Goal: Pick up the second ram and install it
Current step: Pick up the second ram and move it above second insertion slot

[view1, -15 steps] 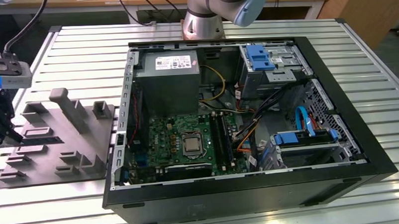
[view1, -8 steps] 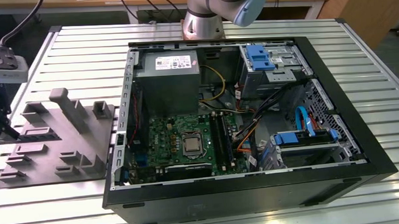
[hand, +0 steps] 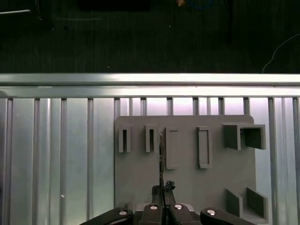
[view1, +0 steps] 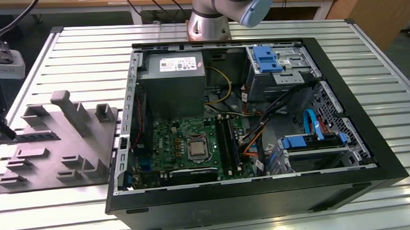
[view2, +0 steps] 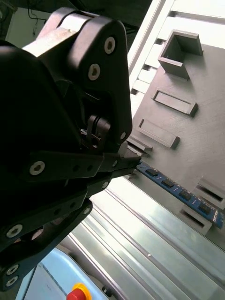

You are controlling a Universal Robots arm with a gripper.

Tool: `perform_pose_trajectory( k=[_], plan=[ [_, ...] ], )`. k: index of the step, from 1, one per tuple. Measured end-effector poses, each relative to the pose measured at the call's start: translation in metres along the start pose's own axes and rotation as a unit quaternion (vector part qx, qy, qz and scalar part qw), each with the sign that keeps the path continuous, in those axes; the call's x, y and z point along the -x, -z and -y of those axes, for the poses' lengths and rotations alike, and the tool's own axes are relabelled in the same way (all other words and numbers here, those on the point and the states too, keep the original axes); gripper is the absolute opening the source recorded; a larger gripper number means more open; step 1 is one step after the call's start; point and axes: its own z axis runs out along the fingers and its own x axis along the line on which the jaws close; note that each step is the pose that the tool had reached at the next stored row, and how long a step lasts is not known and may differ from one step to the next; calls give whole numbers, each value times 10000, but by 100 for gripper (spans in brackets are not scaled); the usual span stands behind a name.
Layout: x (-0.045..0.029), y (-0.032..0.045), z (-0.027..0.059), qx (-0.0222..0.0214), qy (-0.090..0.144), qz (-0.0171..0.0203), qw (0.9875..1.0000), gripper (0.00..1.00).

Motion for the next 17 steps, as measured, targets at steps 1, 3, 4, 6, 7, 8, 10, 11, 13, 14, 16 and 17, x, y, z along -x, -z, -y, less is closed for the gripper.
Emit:
perform_pose_trajectory(
  k=[1,3,4,6,7,8,10,11,13,14,16,17],
  plan=[
    [2,17,0,0,0,0,10000,11],
    [7,53,-2,0,0,0,10000,11],
    [10,71,-3,-1,0,0,10000,11],
    [15,112,-4,0,0,0,10000,11],
    [18,130,-5,0,0,0,10000,11],
    [19,148,-6,0,0,0,10000,11],
    [24,187,-7,0,0,0,10000,11],
    [26,209,-8,-1,0,0,10000,11],
    [30,245,-9,-1,0,0,10000,11],
    [31,260,-10,-1,0,1,10000,11],
    [34,295,-11,-1,0,0,10000,11],
    [35,312,-12,-1,0,0,10000,11]
  ],
)
